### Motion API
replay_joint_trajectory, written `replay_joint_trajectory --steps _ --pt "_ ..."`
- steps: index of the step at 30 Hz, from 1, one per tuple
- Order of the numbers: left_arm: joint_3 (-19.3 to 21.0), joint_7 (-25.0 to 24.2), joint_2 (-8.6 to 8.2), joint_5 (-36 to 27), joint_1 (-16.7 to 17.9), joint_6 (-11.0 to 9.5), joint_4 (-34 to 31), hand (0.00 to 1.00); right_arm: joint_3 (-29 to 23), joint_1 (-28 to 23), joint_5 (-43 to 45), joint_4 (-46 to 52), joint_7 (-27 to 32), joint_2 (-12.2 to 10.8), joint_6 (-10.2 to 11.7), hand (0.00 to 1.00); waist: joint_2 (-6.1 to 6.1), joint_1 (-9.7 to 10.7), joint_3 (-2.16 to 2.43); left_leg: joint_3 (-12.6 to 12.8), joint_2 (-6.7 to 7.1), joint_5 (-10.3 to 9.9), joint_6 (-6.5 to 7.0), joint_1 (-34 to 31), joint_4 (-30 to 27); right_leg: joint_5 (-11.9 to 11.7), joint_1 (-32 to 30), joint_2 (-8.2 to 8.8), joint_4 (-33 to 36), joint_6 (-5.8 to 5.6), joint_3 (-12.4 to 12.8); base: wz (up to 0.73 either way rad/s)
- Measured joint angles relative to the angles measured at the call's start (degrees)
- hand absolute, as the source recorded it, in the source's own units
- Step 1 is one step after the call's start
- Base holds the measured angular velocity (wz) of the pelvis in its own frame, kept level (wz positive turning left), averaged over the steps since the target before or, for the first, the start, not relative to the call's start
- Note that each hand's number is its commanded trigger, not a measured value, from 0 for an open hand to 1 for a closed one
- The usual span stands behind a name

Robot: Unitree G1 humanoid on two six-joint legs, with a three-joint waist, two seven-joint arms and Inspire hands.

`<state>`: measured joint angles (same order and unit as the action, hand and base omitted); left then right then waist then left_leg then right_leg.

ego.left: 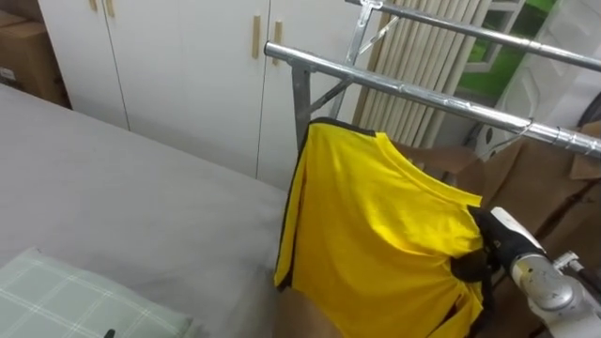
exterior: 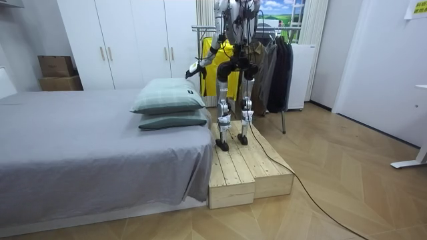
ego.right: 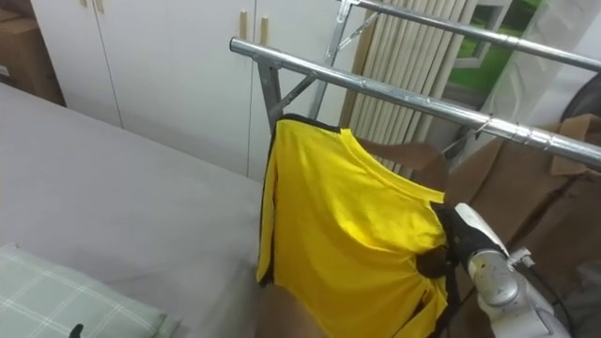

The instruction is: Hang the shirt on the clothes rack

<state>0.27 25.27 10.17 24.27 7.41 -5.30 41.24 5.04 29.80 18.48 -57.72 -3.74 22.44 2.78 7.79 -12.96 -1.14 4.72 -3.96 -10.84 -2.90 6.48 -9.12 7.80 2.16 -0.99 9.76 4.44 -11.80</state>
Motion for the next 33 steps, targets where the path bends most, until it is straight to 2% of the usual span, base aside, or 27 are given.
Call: replay_joint_trajectory --steps 21,31,32,33 --pt "-0.6 0.0 0.02 0.0 0.2 0.0 0.5 0.0 0.3 0.0 -0.2 0.0 2.6 0.0 -0.3 0.0 0.25 0.1 0.01 0.3 -0.03 0.0 0.0 0.0 0.3 0.0 -0.2 -0.09 -0.2 -0.02 0.6 0.0" --pt "-0.6 0.0 -0.07 0.0 0.1 0.6 0.3 0.0 0.3 -0.2 -9.8 -0.7 5.3 -0.2 -0.4 0.0 -0.28 0.3 0.07 1.1 -0.15 0.0 0.0 -0.4 0.5 0.0 -0.2 -0.13 -0.1 -0.03 0.5 -0.01" --pt "-0.6 0.0 -0.07 0.0 0.1 0.6 0.3 0.0 0.3 -0.2 -11.8 -0.7 5.5 -0.2 -0.4 0.51 -0.47 0.4 0.09 1.2 -0.16 0.0 0.0 -0.4 0.5 0.0 -0.2 -0.14 -0.1 -0.02 0.5 0.0" --pt "-0.6 0.1 -0.07 0.0 0.1 0.6 0.3 0.0 0.3 -0.2 -12.9 -0.7 5.5 -0.2 -0.4 0.6 -0.57 0.5 0.1 1.2 -0.16 0.0 0.0 -0.4 0.5 0.0 -0.2 -0.14 -0.1 -0.02 0.5 0.0"
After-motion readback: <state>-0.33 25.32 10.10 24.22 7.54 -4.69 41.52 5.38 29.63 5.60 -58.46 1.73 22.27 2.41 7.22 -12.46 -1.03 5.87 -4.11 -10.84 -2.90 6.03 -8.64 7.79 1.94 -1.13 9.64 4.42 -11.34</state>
